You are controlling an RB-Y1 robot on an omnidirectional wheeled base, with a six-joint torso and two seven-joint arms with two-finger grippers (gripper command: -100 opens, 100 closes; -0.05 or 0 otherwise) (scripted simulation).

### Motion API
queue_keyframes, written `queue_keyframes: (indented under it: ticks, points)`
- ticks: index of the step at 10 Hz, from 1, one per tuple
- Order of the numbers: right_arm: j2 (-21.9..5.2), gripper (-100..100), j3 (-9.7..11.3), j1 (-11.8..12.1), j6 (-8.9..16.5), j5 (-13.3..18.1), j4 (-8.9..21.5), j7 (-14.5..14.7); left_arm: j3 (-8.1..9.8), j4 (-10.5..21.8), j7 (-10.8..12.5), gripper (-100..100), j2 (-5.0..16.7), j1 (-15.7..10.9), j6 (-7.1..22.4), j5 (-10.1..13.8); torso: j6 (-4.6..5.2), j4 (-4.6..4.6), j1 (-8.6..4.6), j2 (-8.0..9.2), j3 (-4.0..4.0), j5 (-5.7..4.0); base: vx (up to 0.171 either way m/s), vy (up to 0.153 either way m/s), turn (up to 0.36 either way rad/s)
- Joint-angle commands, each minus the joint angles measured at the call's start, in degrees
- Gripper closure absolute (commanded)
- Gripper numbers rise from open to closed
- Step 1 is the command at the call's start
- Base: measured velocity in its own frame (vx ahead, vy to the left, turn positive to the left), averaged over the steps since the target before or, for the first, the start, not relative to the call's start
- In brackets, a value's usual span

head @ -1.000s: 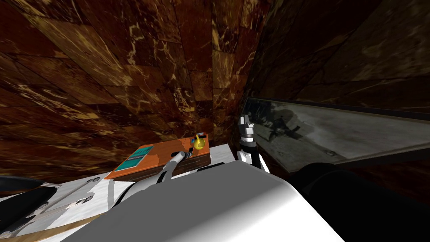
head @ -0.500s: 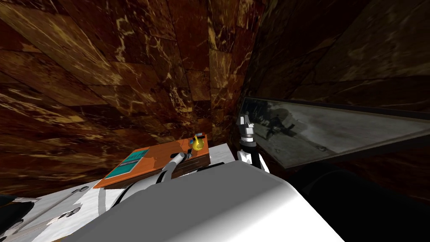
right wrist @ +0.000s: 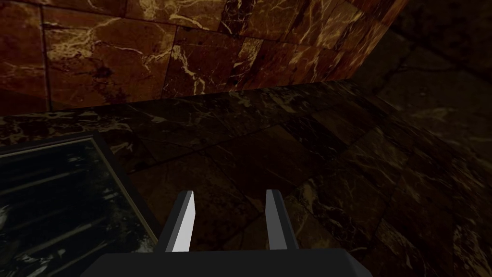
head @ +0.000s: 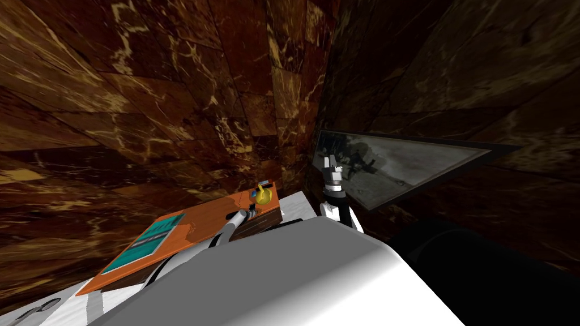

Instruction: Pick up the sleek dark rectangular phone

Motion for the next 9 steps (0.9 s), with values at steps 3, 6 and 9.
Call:
queue_keyframes:
  ticks: [3, 6, 9]
  points:
    - [0.0, 0, 0.0, 0.0, 0.0, 0.0, 0.0, 0.0, 0.03, -0.01, 0.05, 100, 0.03, 0.01, -0.01, 0.03, 0.04, -0.03, -0.07, -0.09, -0.06, -0.01, 0.0, 0.0, 0.0]
    - [0.0, 0, 0.0, 0.0, 0.0, 0.0, 0.0, 0.0, 0.0, -0.01, 0.0, 0, 0.03, 0.01, 0.01, 0.0, 0.02, -0.03, -0.09, -0.11, -0.07, -0.01, 0.0, 0.0, 0.0]
    - [0.0, 0, 0.0, 0.01, 0.0, 0.0, 0.0, 0.0, -1.13, -0.26, -1.17, 100, -0.1, -1.34, 1.75, -0.09, 0.01, -0.04, -0.2, -0.21, -0.12, -0.04, 0.026, -0.029, 0.181]
